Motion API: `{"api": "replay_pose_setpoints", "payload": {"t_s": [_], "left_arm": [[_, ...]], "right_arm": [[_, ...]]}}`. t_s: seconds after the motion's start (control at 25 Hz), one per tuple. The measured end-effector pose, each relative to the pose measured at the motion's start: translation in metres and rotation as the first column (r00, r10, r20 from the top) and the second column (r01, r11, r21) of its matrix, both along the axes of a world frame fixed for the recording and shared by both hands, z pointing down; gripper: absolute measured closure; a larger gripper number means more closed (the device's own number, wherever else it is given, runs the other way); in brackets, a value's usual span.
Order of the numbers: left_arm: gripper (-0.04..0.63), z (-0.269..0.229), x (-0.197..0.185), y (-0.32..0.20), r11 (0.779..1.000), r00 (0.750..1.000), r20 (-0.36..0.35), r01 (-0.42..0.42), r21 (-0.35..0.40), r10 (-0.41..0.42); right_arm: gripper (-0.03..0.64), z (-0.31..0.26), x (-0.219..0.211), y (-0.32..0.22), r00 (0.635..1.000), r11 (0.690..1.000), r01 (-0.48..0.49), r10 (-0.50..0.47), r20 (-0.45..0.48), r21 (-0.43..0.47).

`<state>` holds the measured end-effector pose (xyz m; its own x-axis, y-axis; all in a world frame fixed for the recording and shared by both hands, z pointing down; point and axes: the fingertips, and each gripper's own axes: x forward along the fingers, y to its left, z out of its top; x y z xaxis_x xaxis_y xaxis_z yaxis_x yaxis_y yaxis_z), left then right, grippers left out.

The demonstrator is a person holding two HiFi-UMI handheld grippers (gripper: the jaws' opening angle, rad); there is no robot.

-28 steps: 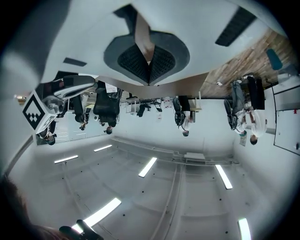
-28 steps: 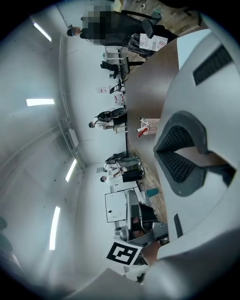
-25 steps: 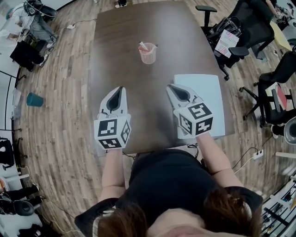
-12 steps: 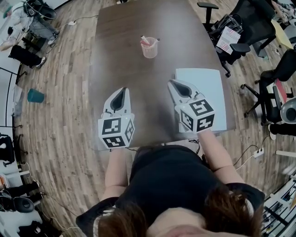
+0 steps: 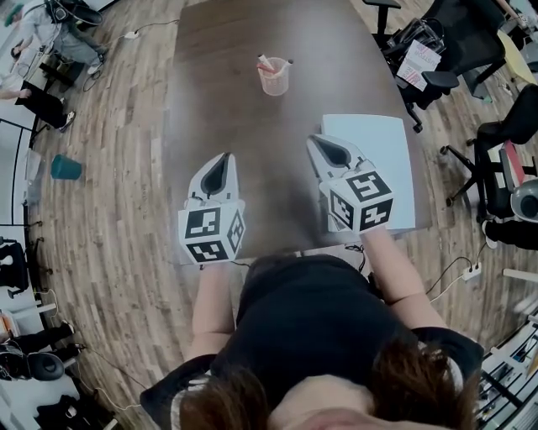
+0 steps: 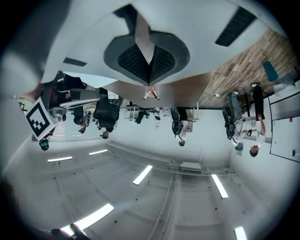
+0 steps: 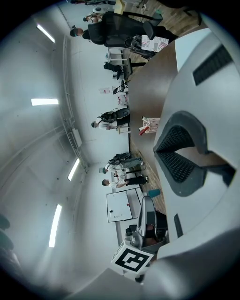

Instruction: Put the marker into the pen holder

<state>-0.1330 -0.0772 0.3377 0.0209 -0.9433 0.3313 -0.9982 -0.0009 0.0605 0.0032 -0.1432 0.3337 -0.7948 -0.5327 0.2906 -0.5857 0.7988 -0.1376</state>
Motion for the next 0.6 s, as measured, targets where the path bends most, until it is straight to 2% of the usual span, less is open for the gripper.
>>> {"api": "replay_pose_setpoints", "payload": {"t_s": [0.6], "left_arm": [[0.569,-0.006,-0.006,-0.010,1.000,1.000,0.004,-0.004,0.022,0.004]], "right_arm": [[0.601,-0.006,-0.004,-0.011,1.000,1.000,-0.016,0.016,0.015,0.011]]}}
